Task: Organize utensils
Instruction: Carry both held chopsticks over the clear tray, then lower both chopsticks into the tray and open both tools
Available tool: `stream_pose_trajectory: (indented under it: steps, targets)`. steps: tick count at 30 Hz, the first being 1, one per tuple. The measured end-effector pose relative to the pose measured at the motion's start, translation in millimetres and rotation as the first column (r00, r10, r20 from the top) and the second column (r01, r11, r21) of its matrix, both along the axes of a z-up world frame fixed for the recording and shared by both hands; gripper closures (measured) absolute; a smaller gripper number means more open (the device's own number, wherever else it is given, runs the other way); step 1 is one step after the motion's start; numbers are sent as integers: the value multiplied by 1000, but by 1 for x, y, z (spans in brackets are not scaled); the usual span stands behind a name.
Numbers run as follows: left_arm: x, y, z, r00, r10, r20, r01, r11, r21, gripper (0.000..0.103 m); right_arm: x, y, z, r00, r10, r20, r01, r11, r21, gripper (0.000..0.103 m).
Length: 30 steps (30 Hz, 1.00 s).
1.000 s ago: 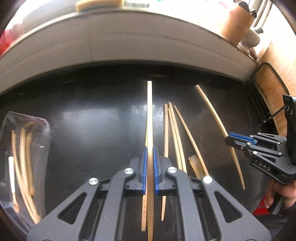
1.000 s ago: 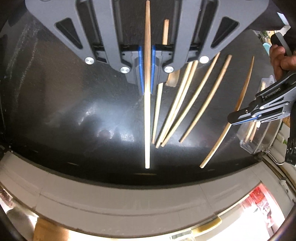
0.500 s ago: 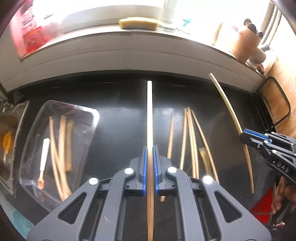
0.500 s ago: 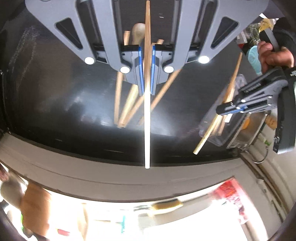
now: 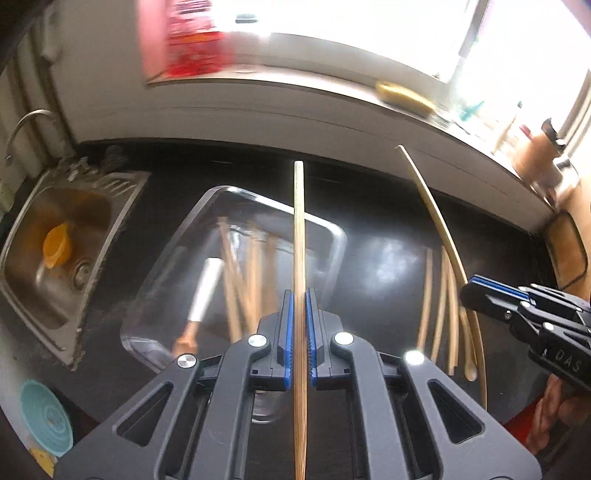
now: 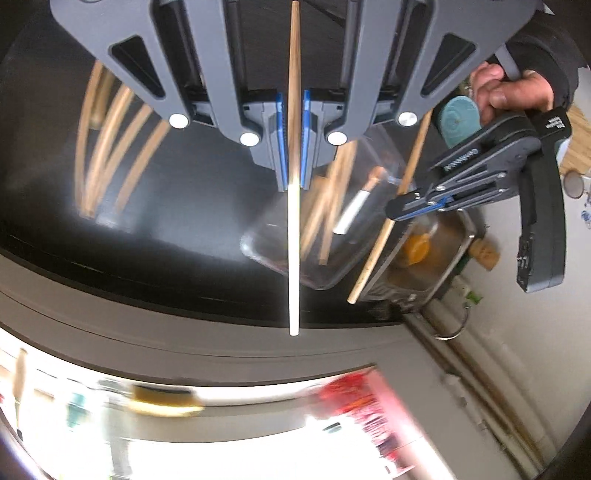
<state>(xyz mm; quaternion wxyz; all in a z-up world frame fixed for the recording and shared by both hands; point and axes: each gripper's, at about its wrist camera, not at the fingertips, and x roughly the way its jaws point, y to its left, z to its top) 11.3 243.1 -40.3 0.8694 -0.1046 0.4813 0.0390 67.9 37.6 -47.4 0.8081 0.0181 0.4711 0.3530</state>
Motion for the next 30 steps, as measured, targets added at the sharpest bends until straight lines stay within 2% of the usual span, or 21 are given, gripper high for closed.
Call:
stream_pose_trajectory:
  steps: [5,10,18,24,30]
  targets:
    - [-7,50,-2,999,52,-6,-52,999,-13,97,-3,59,1,999,32,-36,-31,999,27,95]
    - [-5,77,-3,998,66,-7,-66,997,-36,97,-2,92,1,998,41,-51,-40,999,24,95]
    - [5,93,-10,999,51,-7,-51,997,-61,97,1,114,-4,998,32,-60,-32,999,9,95]
    - [19,102,-27,998,51,-28,-54,994,-91,97,8,118,-12,997,13,-80,-13,1000,-6,95]
    - [37,105,-53,996,62,-70,-71,988,-134,97,24,127,-41,990,-10,-141,4,999,-40,95]
